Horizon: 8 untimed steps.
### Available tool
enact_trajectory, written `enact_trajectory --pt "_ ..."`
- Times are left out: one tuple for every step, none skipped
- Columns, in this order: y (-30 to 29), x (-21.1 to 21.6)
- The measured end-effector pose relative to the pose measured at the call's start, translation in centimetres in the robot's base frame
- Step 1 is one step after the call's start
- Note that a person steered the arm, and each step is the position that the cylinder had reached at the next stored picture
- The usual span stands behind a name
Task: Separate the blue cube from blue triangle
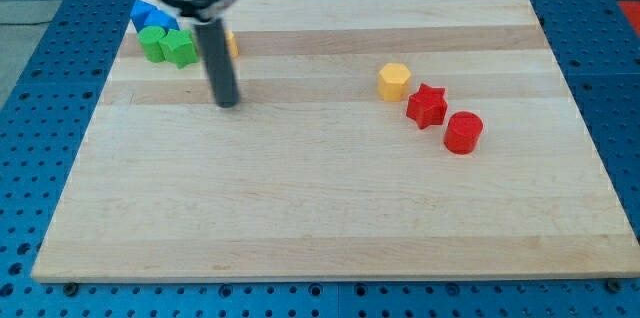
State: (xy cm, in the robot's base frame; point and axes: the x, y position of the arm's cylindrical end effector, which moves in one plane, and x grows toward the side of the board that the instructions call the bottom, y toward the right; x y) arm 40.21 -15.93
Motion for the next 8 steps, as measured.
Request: enact_trajectory --pt "-4.9 0.0" --pt "-10.0 -0.9" --pt "-14.5 -3.4" --pt "-14.6 -3.5" --pt "-14.5 -7.6" --pt "-14.6 -11.7" --pt "-14.6 -13.4" --pt "-14.6 -18.3"
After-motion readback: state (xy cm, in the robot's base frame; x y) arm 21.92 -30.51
